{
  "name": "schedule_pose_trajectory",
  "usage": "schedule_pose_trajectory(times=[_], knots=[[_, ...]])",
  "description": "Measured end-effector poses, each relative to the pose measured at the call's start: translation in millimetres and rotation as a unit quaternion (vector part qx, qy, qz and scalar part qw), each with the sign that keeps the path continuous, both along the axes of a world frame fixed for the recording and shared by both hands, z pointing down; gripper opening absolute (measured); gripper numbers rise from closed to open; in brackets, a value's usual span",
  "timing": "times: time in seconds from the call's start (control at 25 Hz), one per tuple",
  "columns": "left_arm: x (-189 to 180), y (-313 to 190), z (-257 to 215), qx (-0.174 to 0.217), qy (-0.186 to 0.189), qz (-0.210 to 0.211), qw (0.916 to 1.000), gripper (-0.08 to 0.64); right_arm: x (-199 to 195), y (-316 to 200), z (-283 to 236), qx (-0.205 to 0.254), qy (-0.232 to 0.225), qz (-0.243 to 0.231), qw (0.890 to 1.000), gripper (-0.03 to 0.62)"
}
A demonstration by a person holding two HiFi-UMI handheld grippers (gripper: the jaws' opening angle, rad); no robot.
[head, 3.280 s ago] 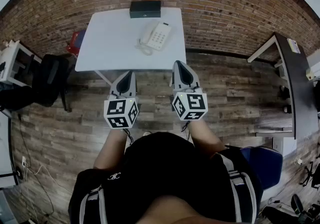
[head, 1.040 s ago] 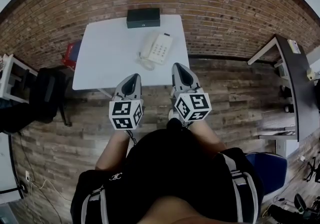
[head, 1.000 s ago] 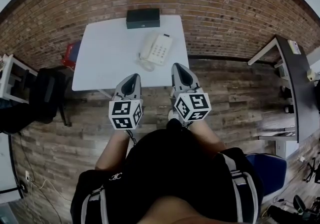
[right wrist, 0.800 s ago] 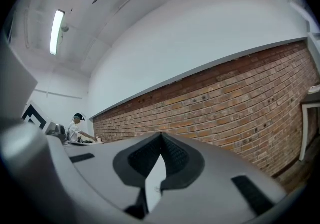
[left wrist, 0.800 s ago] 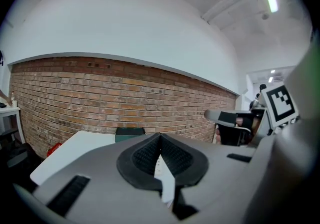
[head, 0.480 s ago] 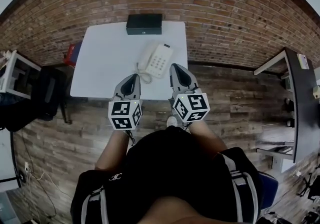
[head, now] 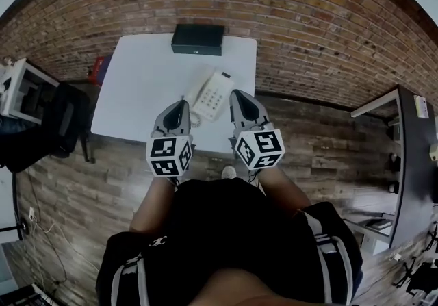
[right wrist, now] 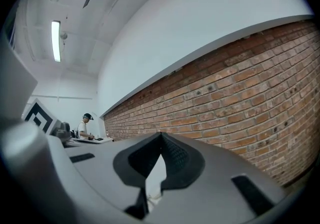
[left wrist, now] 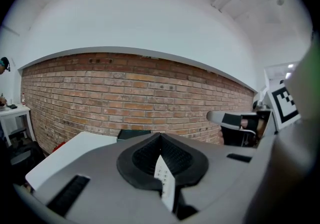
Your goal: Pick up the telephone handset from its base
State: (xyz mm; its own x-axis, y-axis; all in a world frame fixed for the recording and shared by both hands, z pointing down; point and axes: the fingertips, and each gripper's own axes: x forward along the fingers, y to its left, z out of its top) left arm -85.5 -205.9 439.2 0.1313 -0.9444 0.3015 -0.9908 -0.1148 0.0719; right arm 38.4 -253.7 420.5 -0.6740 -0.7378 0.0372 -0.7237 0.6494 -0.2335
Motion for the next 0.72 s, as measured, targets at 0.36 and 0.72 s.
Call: schedule_pose_trajectory(times=[0.36, 0.72], knots=[[-11, -37, 19, -0.024, -0.007, 0.013, 0.9996, 0.002, -14, -38, 8, -0.006, 0.006, 0.0, 1.0, -0.002], [-31, -78, 46, -0.059, -0.023, 0.059, 0.9963, 0.002, -26, -61, 12, -0.007, 0.019, 0.045, 0.999, -0.003]])
